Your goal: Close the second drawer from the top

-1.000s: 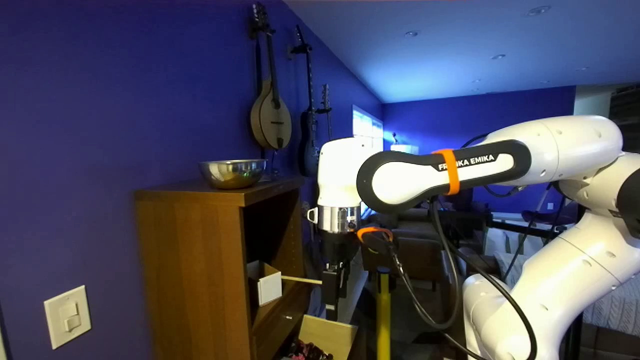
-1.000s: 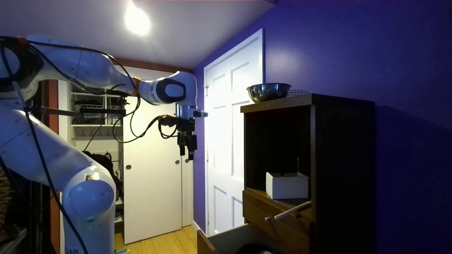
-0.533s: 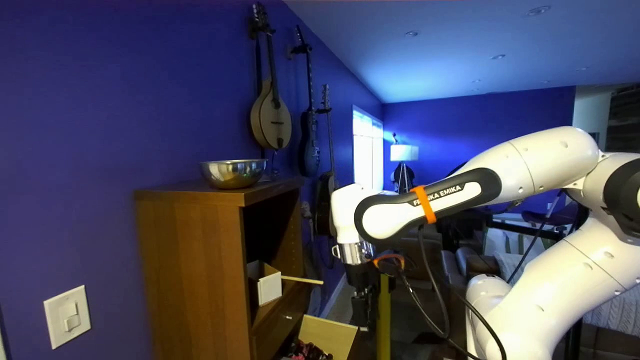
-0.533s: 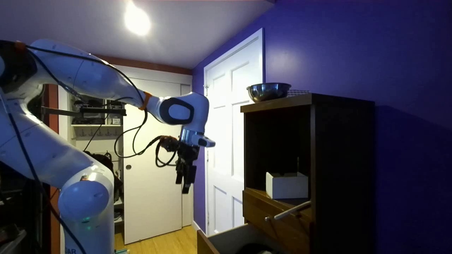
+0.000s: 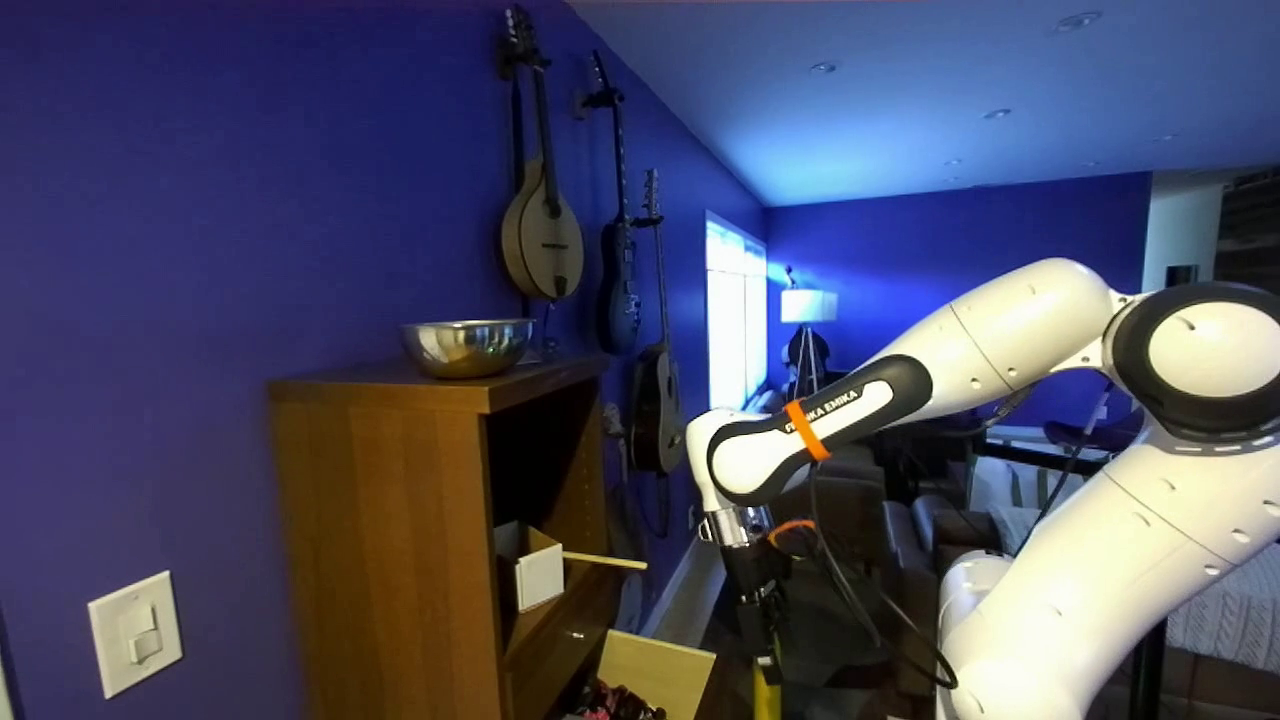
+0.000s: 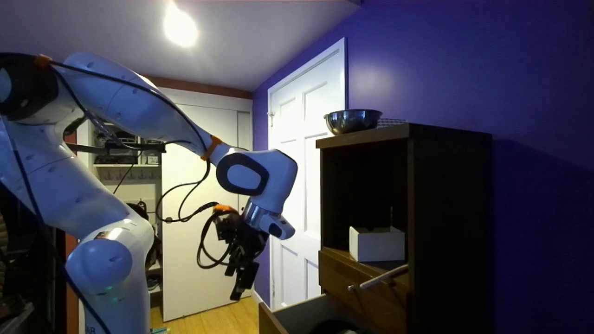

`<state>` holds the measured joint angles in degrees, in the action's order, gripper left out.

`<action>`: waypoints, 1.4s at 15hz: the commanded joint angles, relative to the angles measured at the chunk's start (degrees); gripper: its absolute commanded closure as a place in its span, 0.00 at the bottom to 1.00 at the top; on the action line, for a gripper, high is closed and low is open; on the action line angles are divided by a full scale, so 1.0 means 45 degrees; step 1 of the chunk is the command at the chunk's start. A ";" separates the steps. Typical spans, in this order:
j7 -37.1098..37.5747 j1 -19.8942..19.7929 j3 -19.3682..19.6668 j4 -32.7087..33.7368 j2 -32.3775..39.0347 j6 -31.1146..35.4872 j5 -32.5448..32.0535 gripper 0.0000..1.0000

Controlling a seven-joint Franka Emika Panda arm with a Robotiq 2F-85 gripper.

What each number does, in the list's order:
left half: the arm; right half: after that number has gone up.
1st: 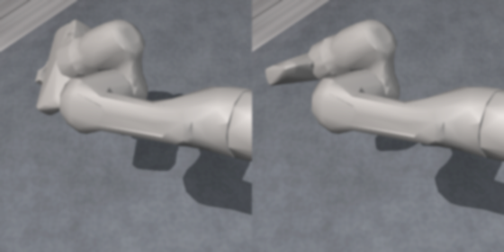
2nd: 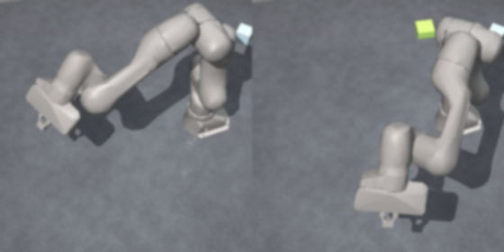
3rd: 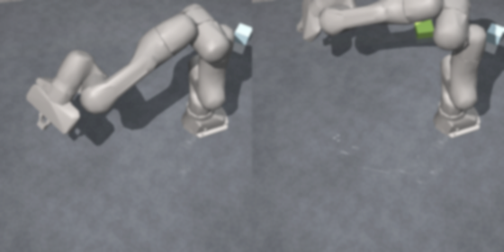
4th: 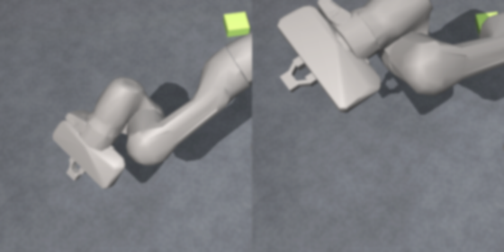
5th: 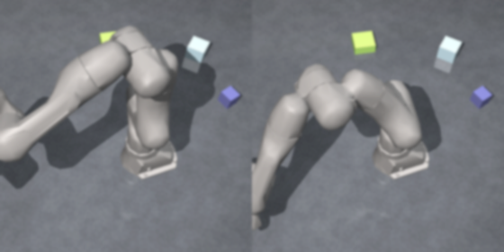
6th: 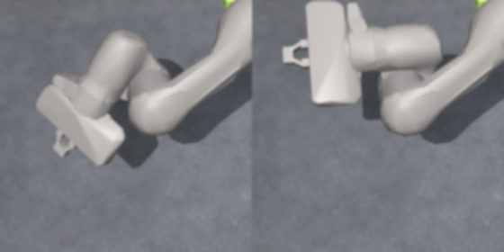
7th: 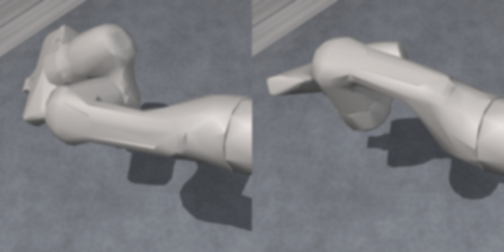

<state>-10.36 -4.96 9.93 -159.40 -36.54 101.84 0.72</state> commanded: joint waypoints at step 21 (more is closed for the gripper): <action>0.0930 0.0039 -0.0611 0.0045 0.7279 0.8959 0.1567 0.00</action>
<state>-4.01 -5.01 7.36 -159.24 -5.51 135.31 4.27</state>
